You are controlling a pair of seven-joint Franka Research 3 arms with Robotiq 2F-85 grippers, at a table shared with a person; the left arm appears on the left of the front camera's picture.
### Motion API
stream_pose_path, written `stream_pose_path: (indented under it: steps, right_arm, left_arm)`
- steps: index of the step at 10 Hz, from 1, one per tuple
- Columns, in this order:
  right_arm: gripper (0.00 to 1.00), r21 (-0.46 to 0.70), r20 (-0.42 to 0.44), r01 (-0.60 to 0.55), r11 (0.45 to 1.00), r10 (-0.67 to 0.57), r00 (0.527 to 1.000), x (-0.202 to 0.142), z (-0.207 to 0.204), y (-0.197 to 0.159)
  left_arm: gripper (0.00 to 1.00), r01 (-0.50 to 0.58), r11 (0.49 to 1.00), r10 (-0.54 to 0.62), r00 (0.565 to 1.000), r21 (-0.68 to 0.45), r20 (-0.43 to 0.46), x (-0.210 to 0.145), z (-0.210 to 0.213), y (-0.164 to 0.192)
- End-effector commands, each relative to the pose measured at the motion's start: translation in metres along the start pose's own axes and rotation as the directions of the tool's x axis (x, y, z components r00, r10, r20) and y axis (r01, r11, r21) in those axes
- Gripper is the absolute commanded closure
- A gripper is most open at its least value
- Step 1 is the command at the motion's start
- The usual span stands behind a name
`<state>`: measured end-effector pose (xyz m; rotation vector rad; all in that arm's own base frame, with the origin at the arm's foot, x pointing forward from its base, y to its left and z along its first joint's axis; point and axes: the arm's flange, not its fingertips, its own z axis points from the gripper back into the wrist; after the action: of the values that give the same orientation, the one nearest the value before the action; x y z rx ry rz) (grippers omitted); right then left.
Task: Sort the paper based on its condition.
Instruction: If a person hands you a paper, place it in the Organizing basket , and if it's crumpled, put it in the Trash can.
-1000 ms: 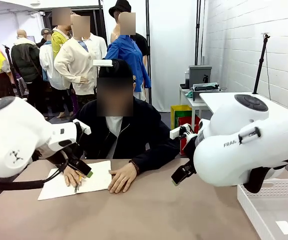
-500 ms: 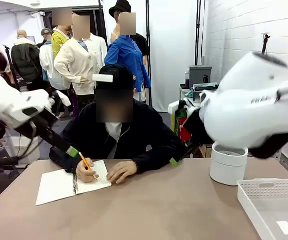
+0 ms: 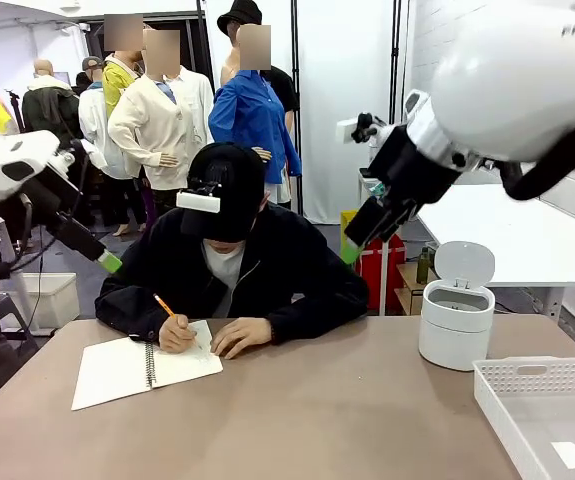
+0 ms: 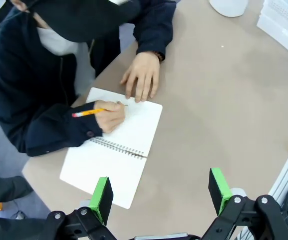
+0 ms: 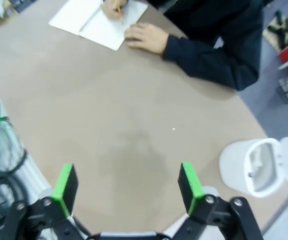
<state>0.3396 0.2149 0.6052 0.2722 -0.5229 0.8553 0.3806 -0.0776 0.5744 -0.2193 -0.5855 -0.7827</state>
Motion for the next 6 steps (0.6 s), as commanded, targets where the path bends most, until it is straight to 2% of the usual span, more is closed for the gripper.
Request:
stream_pose_path:
  steps: [1,3,6]
  right_arm:
    - [0.0,-0.018,-0.003,-0.034,0.999,0.034,0.999,0.01,0.012,-0.008]
    - [0.0,-0.048,0.058,-0.004,0.999,0.007,0.998,0.01,0.035,-0.016]
    - [0.0,-0.115,0.091,0.054,0.992,-0.044,0.995,0.011,0.051,-0.018]
  left_arm:
    - [0.0,0.012,1.0,-0.012,0.999,0.01,0.03,0.008,0.027,0.017]
    - [0.0,-0.031,0.998,0.026,0.995,0.058,0.091,0.013,0.066,0.006]
    - [0.0,-0.147,0.979,0.145,0.989,0.142,0.029,0.014,0.093,-0.026]
